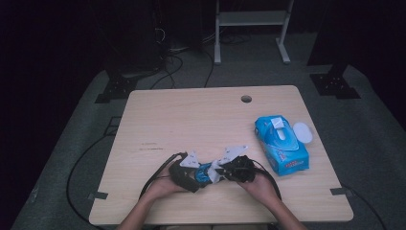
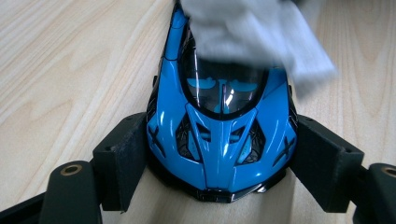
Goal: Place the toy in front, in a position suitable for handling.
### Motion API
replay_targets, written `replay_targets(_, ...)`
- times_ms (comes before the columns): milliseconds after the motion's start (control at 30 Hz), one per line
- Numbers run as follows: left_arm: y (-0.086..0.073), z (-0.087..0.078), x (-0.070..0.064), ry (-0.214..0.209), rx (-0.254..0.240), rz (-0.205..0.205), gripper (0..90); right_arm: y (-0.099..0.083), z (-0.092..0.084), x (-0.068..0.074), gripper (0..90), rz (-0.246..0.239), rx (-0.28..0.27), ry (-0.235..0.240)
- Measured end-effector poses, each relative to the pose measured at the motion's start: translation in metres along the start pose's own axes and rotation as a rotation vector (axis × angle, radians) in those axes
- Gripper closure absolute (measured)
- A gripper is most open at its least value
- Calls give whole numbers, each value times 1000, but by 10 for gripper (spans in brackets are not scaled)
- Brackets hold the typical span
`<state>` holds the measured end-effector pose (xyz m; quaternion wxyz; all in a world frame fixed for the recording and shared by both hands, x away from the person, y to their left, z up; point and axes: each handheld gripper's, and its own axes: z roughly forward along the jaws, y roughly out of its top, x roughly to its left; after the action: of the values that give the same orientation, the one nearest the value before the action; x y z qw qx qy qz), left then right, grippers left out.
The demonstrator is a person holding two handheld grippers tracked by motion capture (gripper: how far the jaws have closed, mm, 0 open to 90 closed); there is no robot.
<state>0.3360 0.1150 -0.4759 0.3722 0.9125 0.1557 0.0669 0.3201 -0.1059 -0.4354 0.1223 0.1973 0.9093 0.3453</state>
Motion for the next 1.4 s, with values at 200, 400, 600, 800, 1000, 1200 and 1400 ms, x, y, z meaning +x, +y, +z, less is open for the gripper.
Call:
replay_targets(200,1,1,0,-1,9,10,243,11,13,10,823,-39,-12,48)
replay_targets(400,-2,-1,0,-3,-9,-8,239,20,34,9,823,-1,-31,189)
replay_targets(600,-2,-2,1,-7,-4,-7,237,15,28,1,824,42,-42,197)
replay_targets(800,-3,-2,1,-8,-4,-8,239,29,46,10,824,11,-32,205)
replay_targets(1000,-1,-1,1,-8,-4,-3,239,22,38,-12,826,127,-66,149)
replay_targets(1200,-3,-2,1,-10,-8,-9,239,34,50,0,825,85,-36,131)
replay_targets(1400,0,0,0,2,-2,-3,240,25,37,-17,827,155,-32,77)
